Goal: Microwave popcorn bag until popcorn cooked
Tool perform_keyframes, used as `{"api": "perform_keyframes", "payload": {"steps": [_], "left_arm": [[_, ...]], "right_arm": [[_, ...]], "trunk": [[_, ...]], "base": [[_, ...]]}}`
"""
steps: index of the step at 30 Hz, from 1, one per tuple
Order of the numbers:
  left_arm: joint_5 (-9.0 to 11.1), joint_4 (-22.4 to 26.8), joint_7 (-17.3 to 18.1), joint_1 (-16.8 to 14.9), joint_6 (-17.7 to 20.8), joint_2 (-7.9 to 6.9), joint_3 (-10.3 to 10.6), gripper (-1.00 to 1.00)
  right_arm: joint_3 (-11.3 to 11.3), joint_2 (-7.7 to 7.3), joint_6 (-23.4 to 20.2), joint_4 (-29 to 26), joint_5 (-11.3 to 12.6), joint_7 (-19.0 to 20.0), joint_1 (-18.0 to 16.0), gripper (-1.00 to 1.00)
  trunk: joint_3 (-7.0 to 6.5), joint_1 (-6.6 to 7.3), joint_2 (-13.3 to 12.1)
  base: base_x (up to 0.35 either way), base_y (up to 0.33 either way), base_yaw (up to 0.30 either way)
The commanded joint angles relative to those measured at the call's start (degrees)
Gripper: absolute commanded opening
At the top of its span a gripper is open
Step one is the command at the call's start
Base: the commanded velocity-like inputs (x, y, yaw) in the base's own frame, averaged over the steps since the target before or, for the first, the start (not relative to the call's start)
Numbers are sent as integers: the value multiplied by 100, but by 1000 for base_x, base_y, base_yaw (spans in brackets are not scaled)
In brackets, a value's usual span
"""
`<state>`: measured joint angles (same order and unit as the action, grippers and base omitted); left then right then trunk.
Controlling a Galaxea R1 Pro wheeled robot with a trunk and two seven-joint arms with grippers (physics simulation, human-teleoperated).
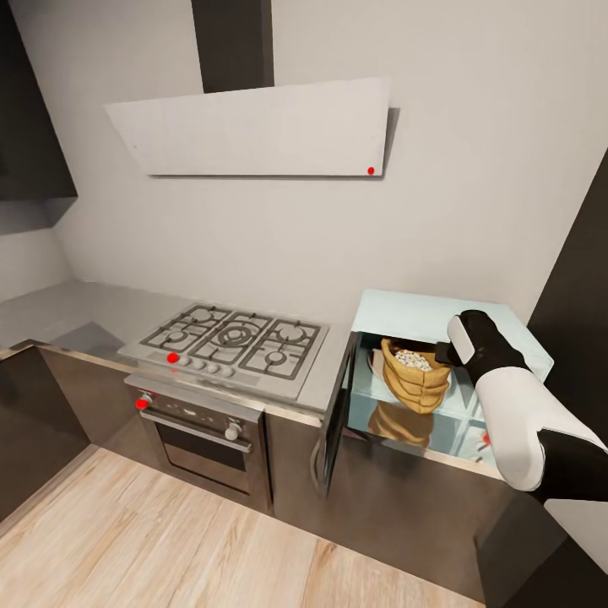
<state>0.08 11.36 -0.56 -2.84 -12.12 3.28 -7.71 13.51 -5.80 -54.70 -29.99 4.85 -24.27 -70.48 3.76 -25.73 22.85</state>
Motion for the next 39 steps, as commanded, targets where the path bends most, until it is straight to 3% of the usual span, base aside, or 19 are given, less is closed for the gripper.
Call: {"api": "perform_keyframes", "payload": {"steps": [1, 35, 36, 39], "left_arm": [[1, -3, -6, -5, -18, 3, -20, 100], [1, -3, -6, -1, -19, 2, -20, 100], [1, -3, -6, 0, -20, 4, -19, 100], [1, -3, -6, -4, -19, 1, -20, 100]], "right_arm": [[2, 0, -49, 398, -133, -34, -1, -100], [2, 7, -49, 404, -139, -34, -1, -100], [2, 6, -49, 405, -141, -34, -1, 100], [2, 1, -49, 406, -142, -34, -1, 100]], "trunk": [[15, -6, 7], [15, -6, 7], [15, -6, 7], [15, -6, 7]], "base": [[0, 0, 0], [52, 0, 0], [0, 0, 0], [0, 0, 0]]}}
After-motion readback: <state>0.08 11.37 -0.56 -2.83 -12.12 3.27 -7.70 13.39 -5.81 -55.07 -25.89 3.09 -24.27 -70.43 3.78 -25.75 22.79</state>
